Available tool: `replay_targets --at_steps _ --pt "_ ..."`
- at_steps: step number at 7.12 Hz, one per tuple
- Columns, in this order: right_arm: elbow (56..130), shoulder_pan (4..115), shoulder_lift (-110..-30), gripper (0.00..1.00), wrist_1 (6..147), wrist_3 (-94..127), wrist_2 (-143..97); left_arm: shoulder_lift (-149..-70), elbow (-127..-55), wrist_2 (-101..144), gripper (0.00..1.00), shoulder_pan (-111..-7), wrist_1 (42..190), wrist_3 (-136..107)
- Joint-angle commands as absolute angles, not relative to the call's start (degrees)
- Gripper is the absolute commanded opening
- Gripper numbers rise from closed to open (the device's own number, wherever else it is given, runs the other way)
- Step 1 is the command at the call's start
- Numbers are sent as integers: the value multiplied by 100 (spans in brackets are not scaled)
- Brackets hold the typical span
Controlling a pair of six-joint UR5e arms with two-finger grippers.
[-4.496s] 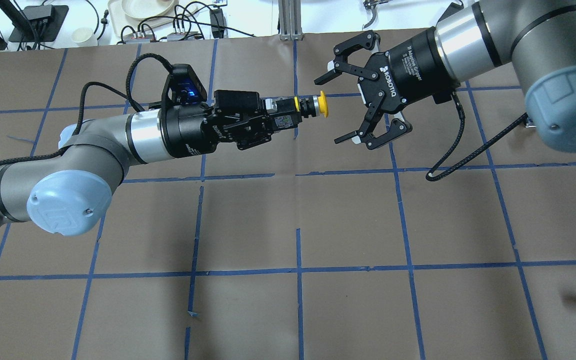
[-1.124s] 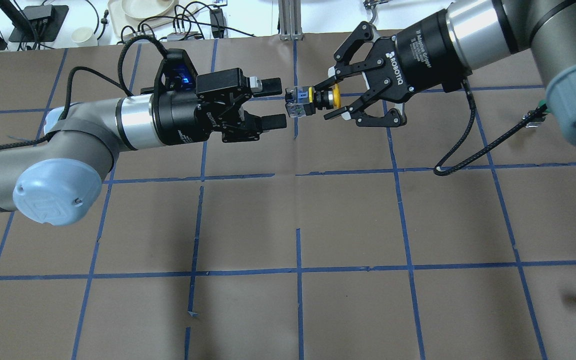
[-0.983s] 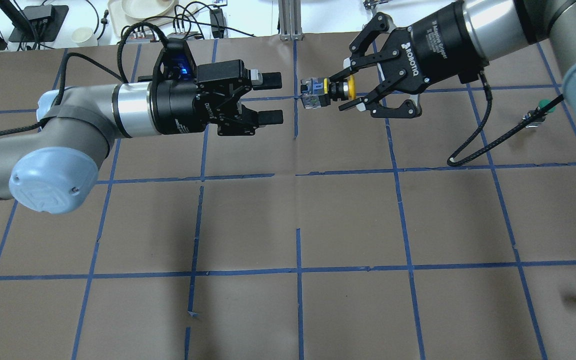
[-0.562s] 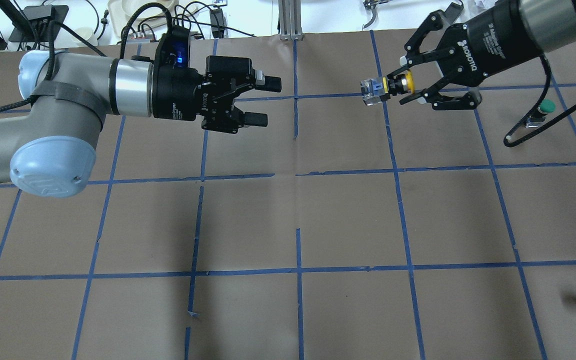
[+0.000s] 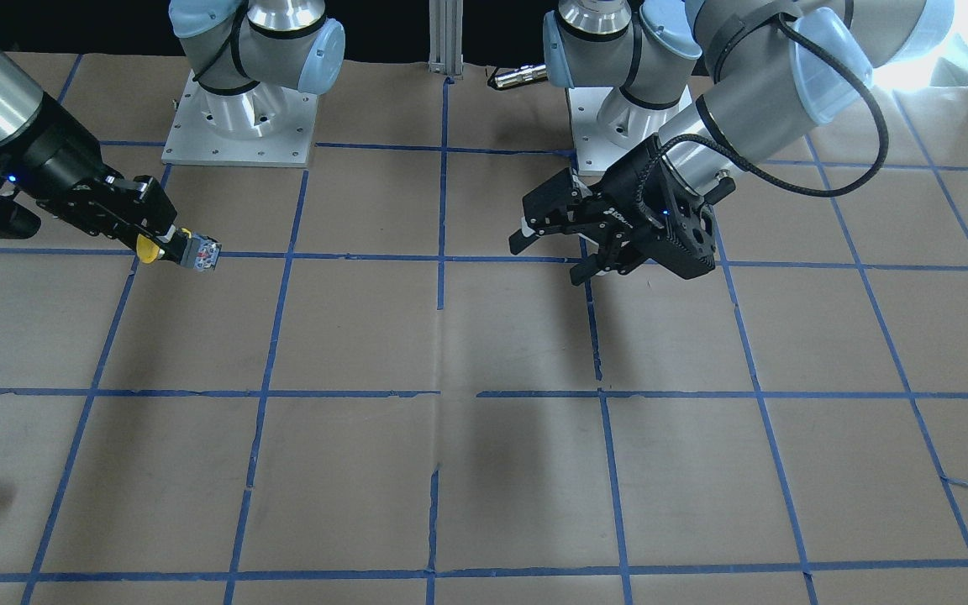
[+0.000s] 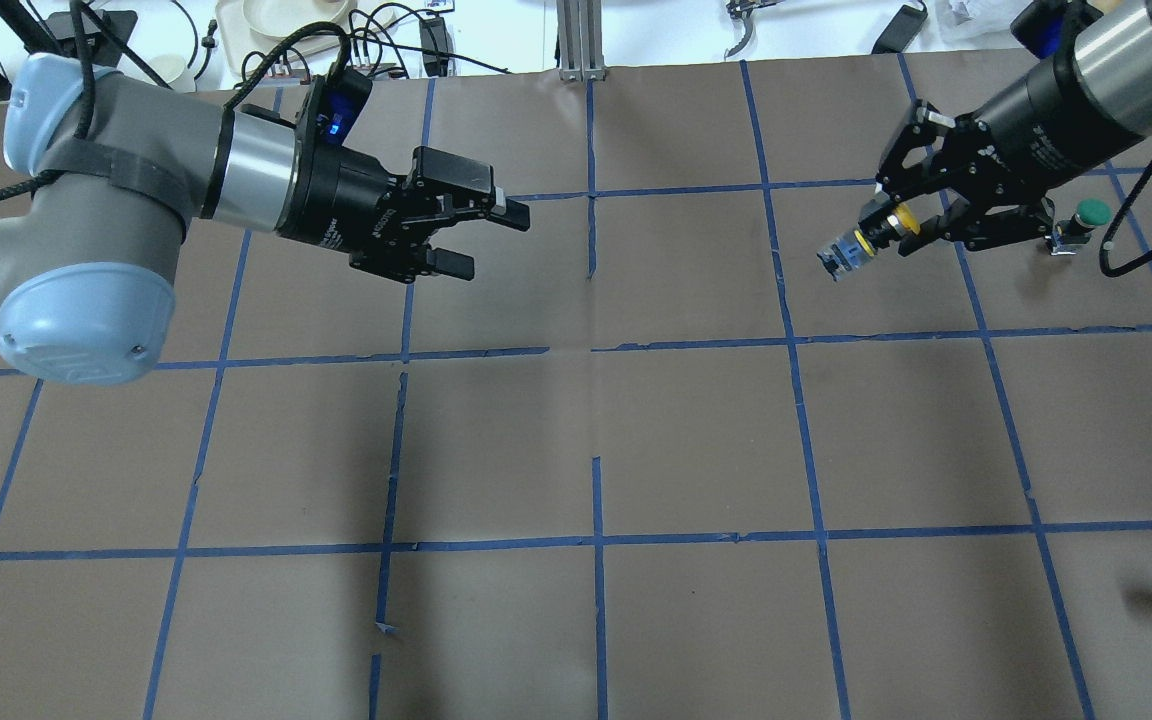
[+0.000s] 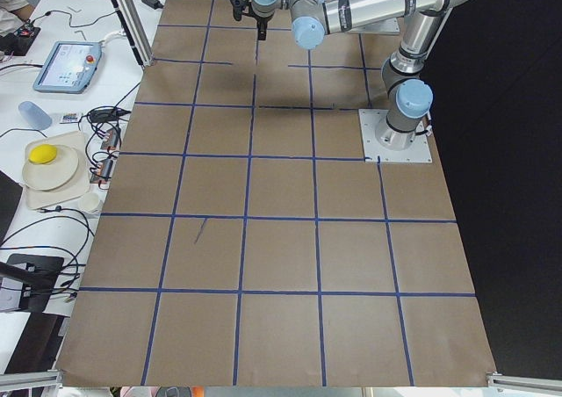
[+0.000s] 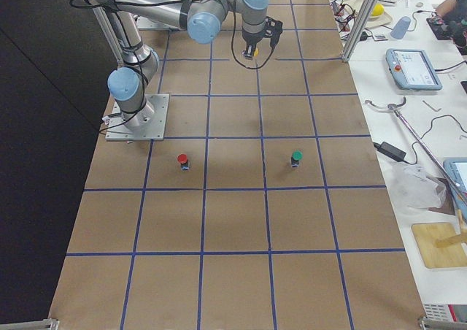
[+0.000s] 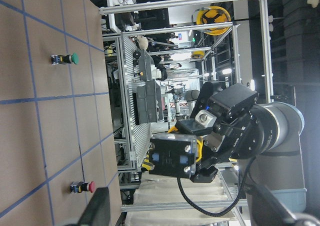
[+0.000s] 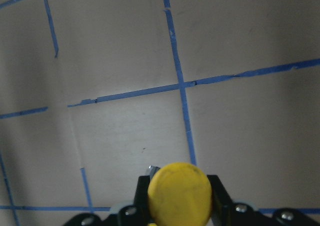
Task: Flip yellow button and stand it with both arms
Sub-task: 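Carry the button in the right gripper toward the green button while the left arm rises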
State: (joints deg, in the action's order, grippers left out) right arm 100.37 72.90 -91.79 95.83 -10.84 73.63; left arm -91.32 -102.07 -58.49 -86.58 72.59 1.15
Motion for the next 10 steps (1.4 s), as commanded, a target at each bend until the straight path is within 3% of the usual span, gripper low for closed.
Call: replay_targets --at_steps 1,5,7,10 --pt "10334 6762 -8905 4 10219 -3599 7567 -9132 -9530 -7699 100 -8788 7864 88" --pt "10564 5145 -8282 4 10573 -8489 7471 -8808 -9194 -8700 100 -8851 8390 88" --pt "10826 4757 -7964 4 11518 -9384 7453 -8719 -8931 -8877 100 -8824 8893 88" --pt "11792 4054 -7972 4 12880 -10516 6498 -9025 -8833 -9334 100 -8824 9036 158"
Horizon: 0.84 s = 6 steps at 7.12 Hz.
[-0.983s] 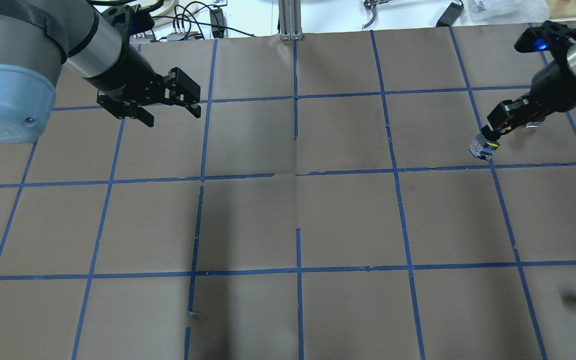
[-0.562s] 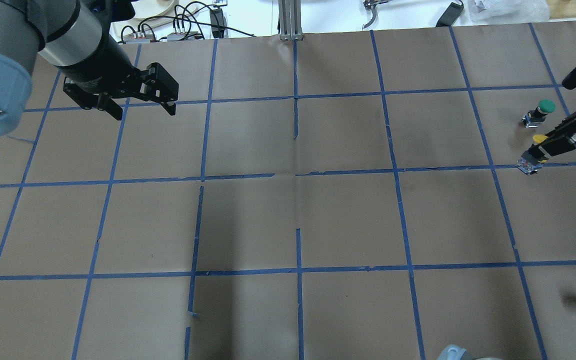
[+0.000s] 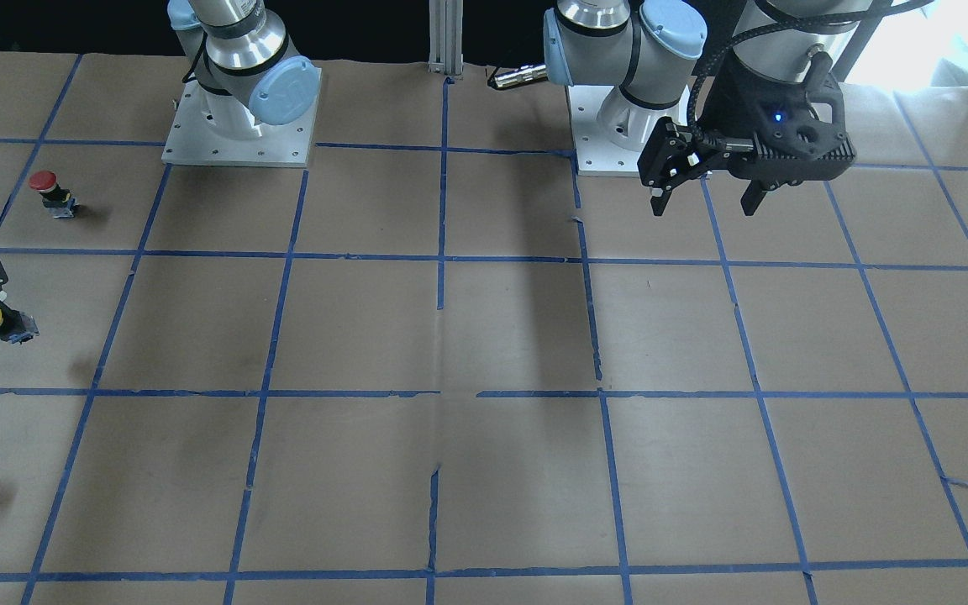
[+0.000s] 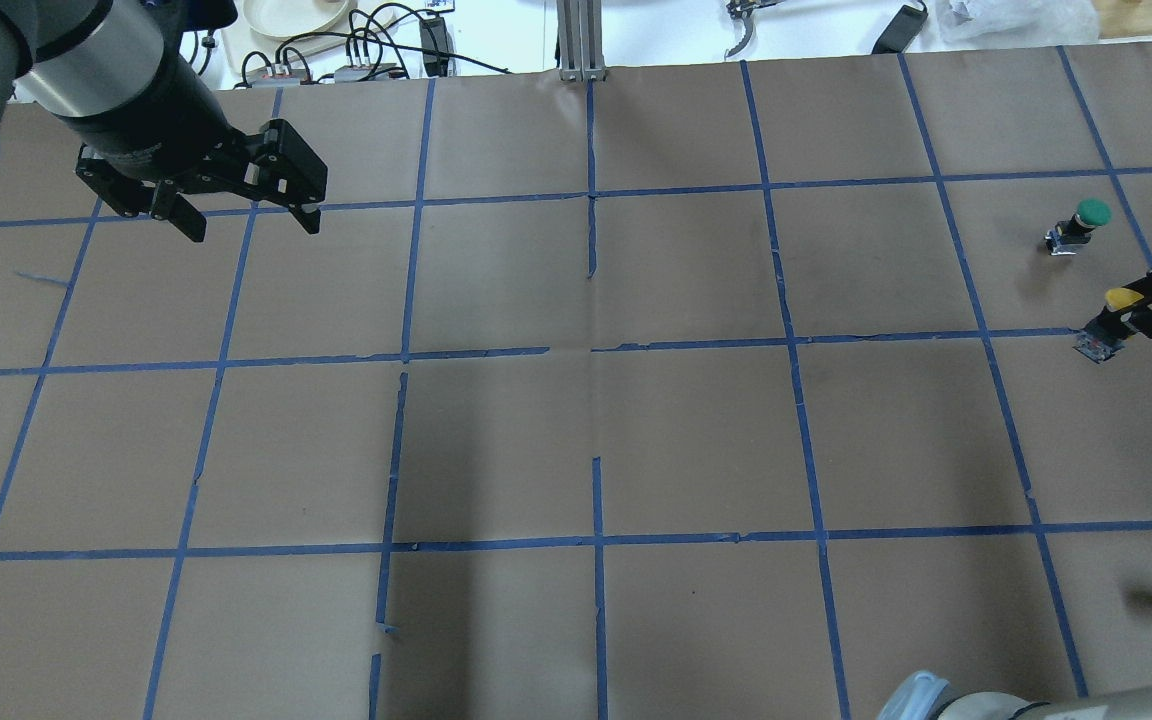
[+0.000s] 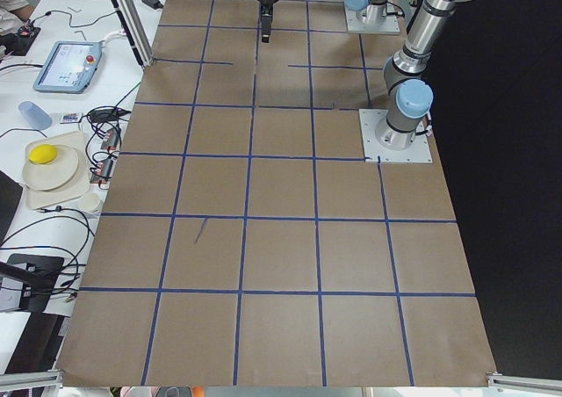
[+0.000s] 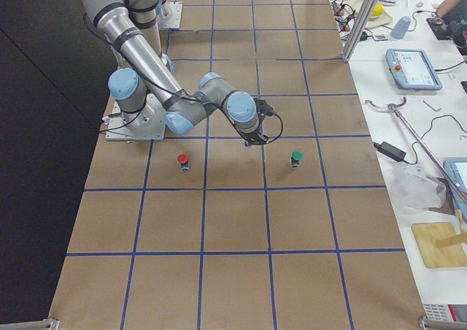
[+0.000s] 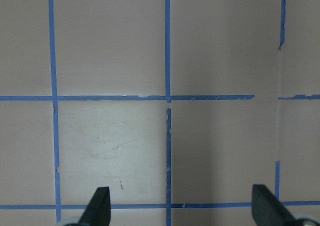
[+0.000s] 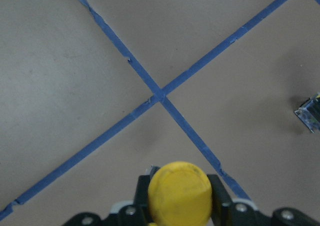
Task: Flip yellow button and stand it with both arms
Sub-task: 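Carry the button in the right gripper toward the green button while the left arm rises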
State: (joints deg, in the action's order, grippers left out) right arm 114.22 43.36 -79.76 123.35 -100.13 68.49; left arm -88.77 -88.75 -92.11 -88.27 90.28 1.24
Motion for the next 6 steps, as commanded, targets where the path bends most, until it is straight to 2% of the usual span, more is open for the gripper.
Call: replay_targets --at_steps 1,2,6 --pt "11978 3886 -7972 5 13102 -10877 6243 -9244 -8555 -9203 100 -8842 9087 132" --pt "12040 3746 -7972 5 13148 -11368 6197 -9333 -8352 -9133 100 -8868 9366 132" --pt "12103 3683 -7805 9 13148 -11995 6196 -9334 -8341 -9106 100 -8912 9422 141"
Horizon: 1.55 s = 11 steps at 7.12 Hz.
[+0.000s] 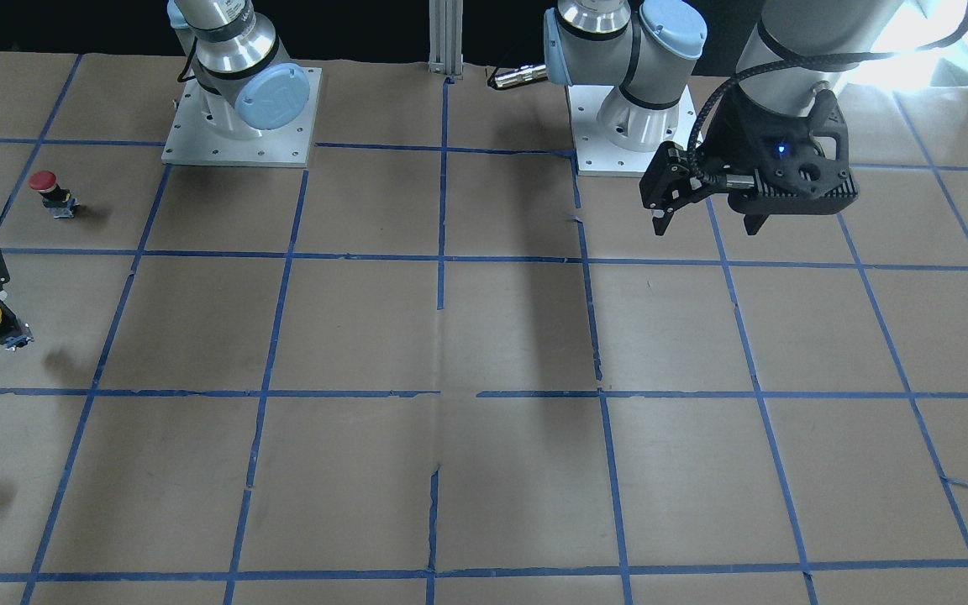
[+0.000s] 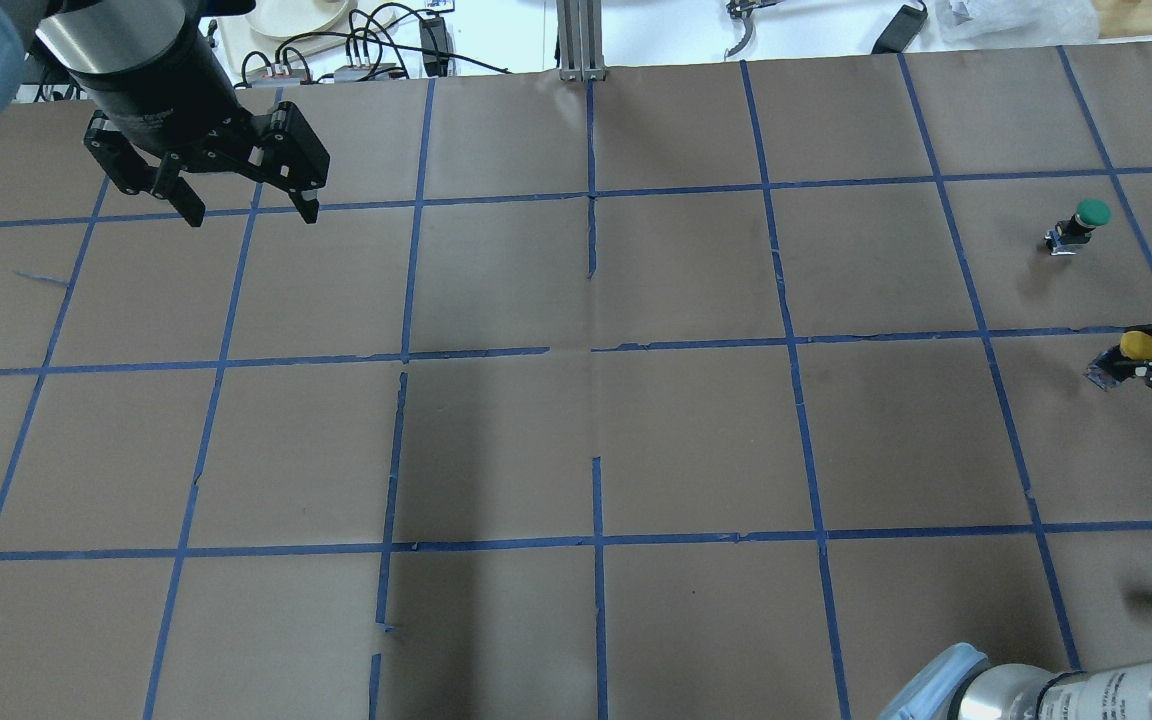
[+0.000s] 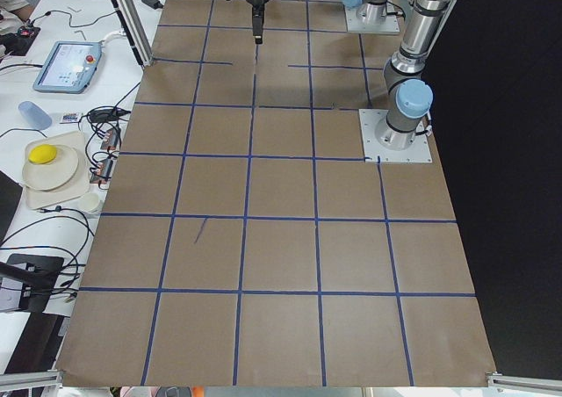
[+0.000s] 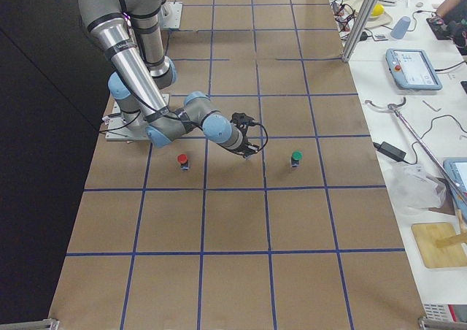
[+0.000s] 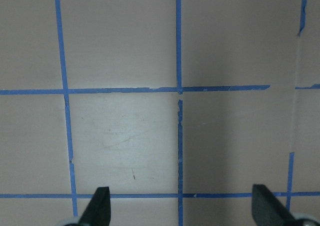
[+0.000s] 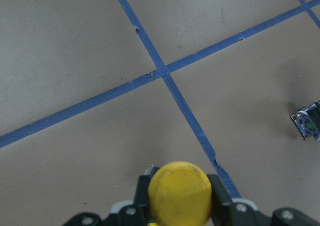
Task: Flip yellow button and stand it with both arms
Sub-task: 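Lower the yellow button upright onto the table and open the right gripper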
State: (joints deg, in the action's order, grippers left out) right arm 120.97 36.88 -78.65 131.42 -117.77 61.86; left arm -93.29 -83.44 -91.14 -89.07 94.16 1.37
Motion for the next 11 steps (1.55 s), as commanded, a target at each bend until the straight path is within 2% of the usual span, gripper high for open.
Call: replay_targets --at_steps 1,3,4,5,6,7,8,11 --pt "12103 3683 -7770 13 13148 -12041 6196 -9334 -8350 -9114 100 -8912 9422 141" --pt "12102 3683 -7769 15 13140 -12058 6196 -9334 -8358 -9106 100 -8903 9422 141" --pt "12085 3674 -7761 31 13148 -12233 6196 -9334 -8367 -9105 100 -8912 9422 132" --pt "12085 3665 -7761 35 13148 -12260 6222 -9325 -8367 -9105 100 -8912 9422 97" --pt "12085 3665 -7769 69 13140 -12252 6197 -9308 -8358 -9114 100 -8912 9422 88" --pt "12076 3665 -7752 93 13131 -12208 6205 -9308 -8367 -9114 100 -8912 9422 53" --pt "12067 3665 -7752 99 13131 -12173 6222 -9316 -8367 -9123 100 -8912 9422 53" --pt "11945 3674 -7883 100 13061 -10626 6432 -9316 -8376 -9132 100 -8912 9431 53"
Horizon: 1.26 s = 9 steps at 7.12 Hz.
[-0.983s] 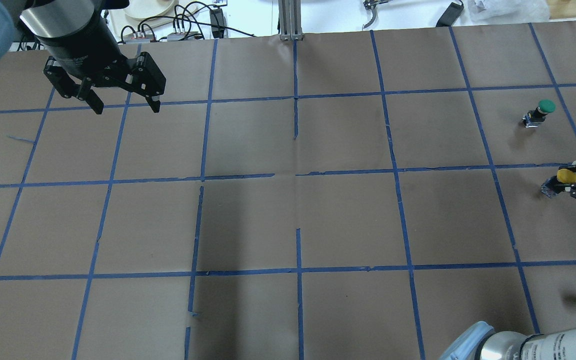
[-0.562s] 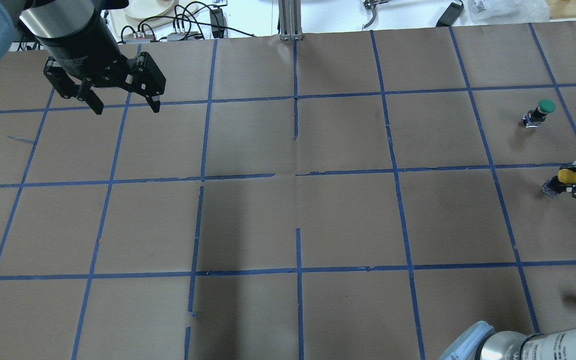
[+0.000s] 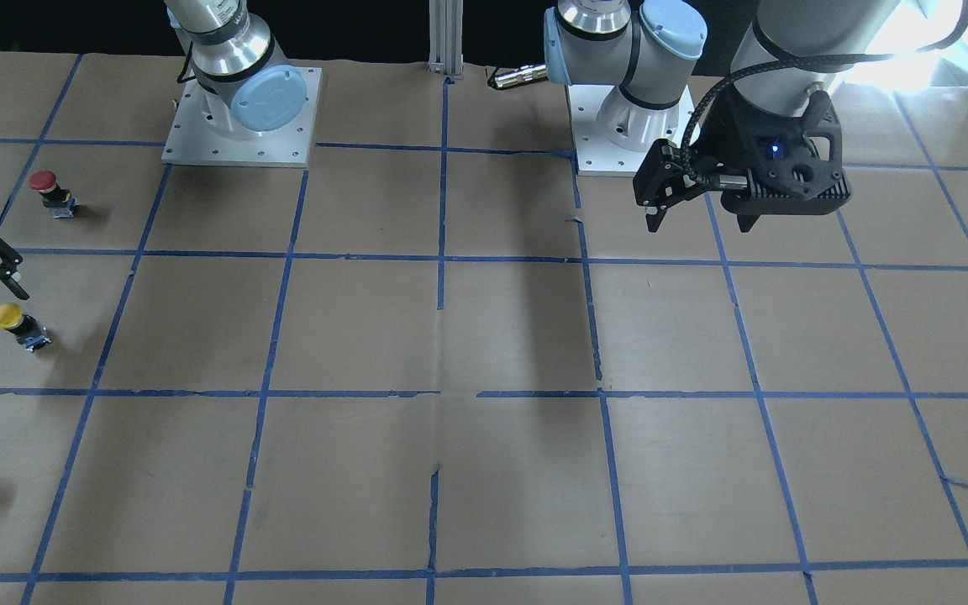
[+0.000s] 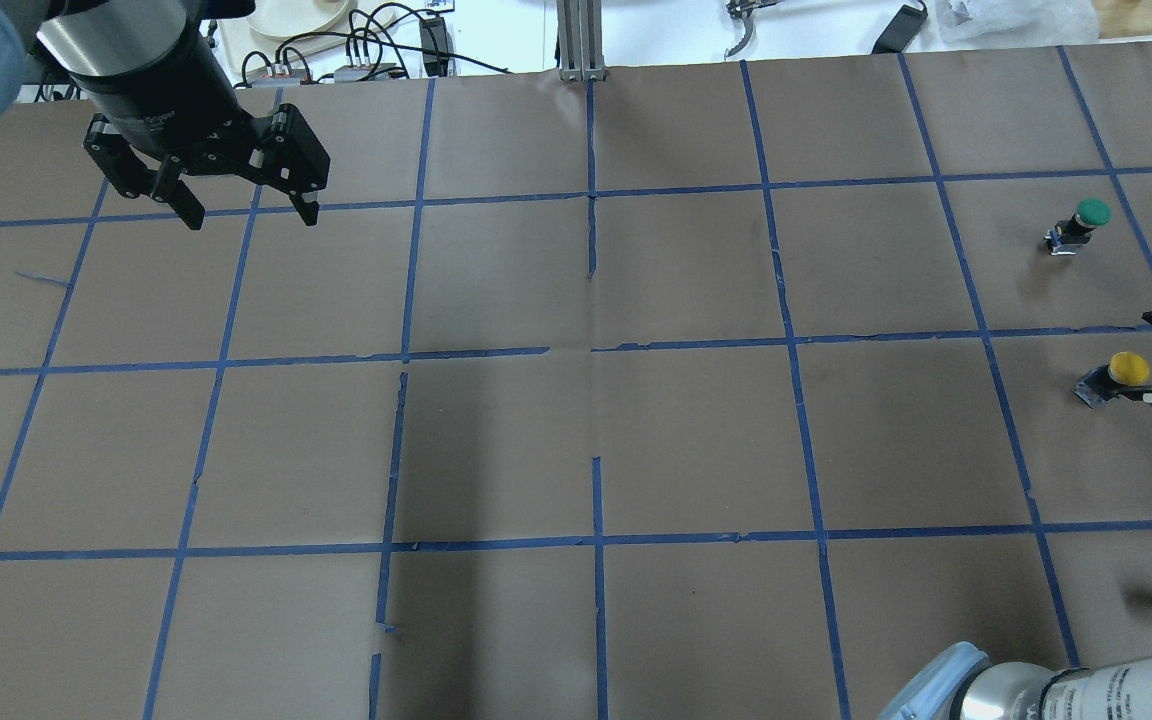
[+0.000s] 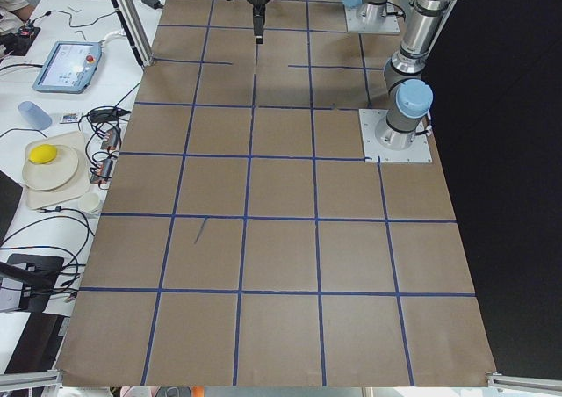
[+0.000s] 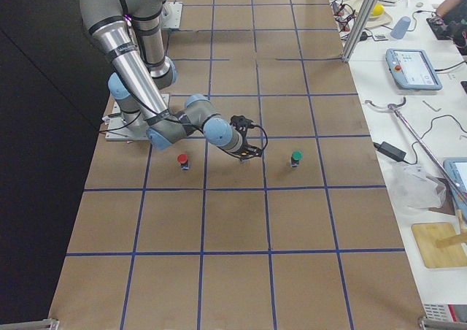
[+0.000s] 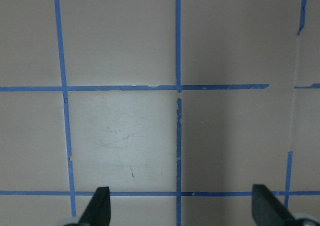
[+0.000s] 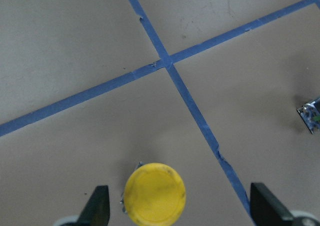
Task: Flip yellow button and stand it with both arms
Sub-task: 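Lower the yellow button upright onto the table and open the right gripper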
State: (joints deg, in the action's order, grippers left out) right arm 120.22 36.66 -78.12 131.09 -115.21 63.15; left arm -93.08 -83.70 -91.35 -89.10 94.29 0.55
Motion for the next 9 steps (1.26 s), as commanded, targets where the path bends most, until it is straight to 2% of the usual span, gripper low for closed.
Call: replay_targets --at_steps 1,4,6,9 --pt "11736 3770 -7953 100 13052 -9512 6747 -9316 -8376 -9141 100 -8912 9431 53" --pt "11103 4671 -8330 100 12938 -7075 8017 -9307 -8376 -9141 100 -8912 9431 53" --pt "10742 5463 -8909 100 11644 -4751 8630 -9308 -8376 -9141 100 -8912 9431 53" --pt "9646 6745 -9053 100 9568 -1188 8631 -9308 -8385 -9141 100 -8912 9439 53"
